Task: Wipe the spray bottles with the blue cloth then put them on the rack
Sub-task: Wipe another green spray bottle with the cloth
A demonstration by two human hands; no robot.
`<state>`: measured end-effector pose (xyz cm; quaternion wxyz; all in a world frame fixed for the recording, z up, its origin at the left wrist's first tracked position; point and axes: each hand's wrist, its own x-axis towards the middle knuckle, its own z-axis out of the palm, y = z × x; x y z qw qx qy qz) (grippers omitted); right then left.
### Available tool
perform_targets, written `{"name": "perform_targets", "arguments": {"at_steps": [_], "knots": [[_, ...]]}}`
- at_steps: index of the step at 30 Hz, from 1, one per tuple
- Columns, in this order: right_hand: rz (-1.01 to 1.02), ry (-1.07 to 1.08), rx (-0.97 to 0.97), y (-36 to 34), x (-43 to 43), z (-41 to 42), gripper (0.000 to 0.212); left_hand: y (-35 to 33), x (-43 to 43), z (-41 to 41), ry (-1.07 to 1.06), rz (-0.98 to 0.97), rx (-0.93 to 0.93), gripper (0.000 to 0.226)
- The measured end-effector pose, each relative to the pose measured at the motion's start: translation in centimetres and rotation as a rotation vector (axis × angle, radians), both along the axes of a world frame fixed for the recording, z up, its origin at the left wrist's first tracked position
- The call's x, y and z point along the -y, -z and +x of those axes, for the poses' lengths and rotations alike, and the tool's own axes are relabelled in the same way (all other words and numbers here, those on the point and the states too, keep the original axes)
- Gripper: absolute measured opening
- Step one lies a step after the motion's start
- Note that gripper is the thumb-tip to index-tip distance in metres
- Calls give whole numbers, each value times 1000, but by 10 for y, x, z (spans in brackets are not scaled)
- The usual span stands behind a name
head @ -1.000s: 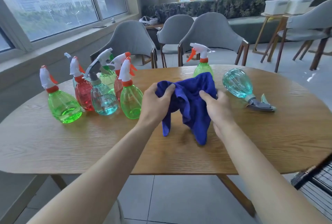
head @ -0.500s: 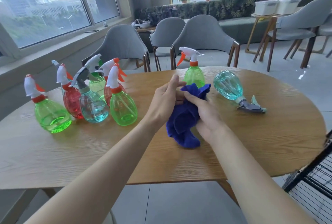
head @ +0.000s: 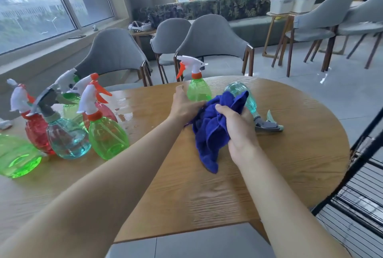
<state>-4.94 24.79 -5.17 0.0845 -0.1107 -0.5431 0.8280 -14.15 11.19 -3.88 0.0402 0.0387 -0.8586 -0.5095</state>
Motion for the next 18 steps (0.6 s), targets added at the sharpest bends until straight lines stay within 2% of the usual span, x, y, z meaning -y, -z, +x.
{"name": "perform_targets", "arguments": {"at_steps": [2,6,8,14,18], "knots": [[52,-9,-20,1,0,1,23,4,-6,-13,16,3,6,101],[223,3,-89,0,2,2,17,6,-10,-22,14,-19,-24,73],[394,79,-145,0,5,1,15,8,-5,-18,-4,-35,-43,68],[922,377,-313,8,29,10,27,8,32,27,-91,75,-91,81],[1223,635,-419,17,48,16,36,2,63,71,-74,202,-111,69]]}}
